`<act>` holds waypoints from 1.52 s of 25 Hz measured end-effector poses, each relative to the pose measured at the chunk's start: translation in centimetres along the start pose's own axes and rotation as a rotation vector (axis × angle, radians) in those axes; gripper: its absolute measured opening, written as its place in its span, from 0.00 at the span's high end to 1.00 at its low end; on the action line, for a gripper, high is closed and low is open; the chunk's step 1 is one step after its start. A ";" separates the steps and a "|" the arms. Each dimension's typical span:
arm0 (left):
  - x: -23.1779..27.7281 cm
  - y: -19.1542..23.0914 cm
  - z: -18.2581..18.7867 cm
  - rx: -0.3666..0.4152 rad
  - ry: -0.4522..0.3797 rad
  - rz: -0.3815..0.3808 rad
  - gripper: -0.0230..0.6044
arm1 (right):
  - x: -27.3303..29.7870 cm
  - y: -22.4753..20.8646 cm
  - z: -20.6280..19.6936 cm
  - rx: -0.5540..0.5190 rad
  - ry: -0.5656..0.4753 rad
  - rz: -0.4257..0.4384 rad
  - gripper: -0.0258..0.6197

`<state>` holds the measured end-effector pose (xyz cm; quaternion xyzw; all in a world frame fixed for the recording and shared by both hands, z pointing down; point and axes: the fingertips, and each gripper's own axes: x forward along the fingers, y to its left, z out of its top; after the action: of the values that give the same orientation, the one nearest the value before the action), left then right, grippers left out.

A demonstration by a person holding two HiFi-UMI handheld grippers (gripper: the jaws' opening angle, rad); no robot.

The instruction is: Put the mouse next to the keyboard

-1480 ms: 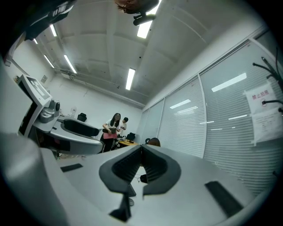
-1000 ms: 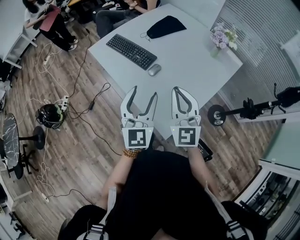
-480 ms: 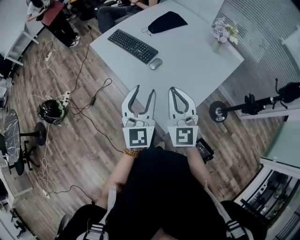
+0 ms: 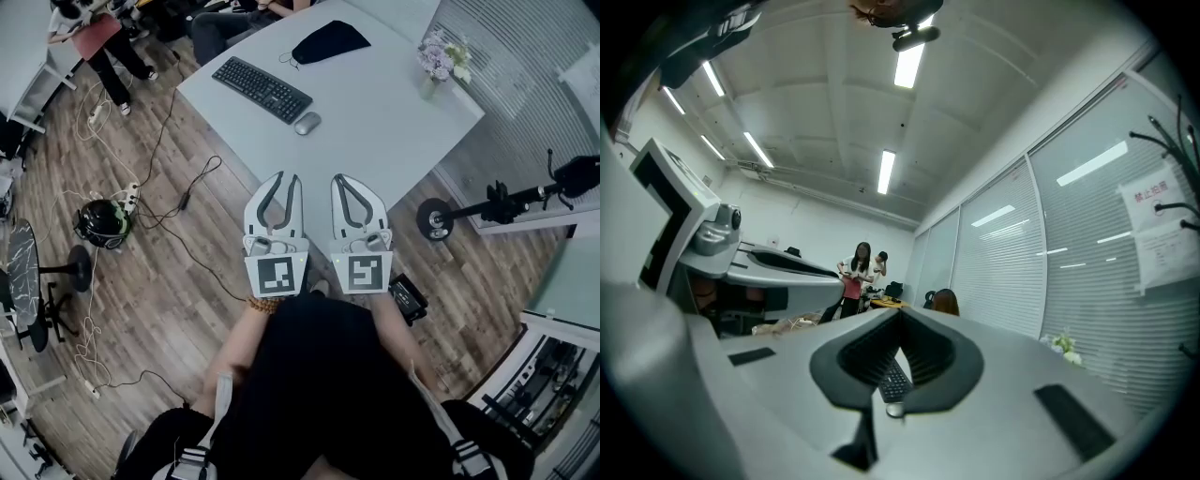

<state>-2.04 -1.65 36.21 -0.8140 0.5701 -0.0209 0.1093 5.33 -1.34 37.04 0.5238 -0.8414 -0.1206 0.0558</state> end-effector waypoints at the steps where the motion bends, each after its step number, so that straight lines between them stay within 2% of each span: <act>1: -0.1 0.0 0.0 -0.005 0.001 0.004 0.84 | -0.1 0.0 0.1 -0.001 -0.009 -0.001 0.96; 4: -0.3 -0.1 0.2 -0.006 -0.005 0.014 0.86 | -0.3 0.0 0.2 -0.004 -0.016 -0.002 0.96; 8: -0.7 0.1 0.6 0.051 -0.013 0.006 0.89 | -0.5 0.4 0.0 -0.031 0.014 0.012 0.96; 11: -1.0 0.4 0.3 0.026 -0.006 0.017 0.91 | -0.5 0.9 0.2 -0.022 0.011 0.016 0.96; 19: -1.7 0.4 0.2 0.049 -0.004 0.018 0.93 | -0.9 1.8 0.1 -0.036 0.009 0.037 0.96; 27: -2.6 0.5 0.1 0.030 -0.002 0.018 0.93 | -1.2 2.6 0.2 -0.034 0.013 0.047 0.96; 33: -3.0 0.3 0.1 0.109 0.007 -0.001 0.93 | -1.4 3.1 0.2 -0.060 0.007 0.072 0.96; 35: -3.6 0.4 0.0 0.093 0.007 0.002 0.93 | -1.7 3.6 0.1 -0.049 0.021 0.077 0.96; 38: -4.1 1.0 0.0 0.023 0.009 0.026 0.93 | -1.6 4.2 0.6 -0.024 0.018 0.077 0.96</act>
<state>-4.42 1.79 36.39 -0.8051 0.5808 -0.0297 0.1165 2.26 1.96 37.66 0.4913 -0.8590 -0.1236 0.0744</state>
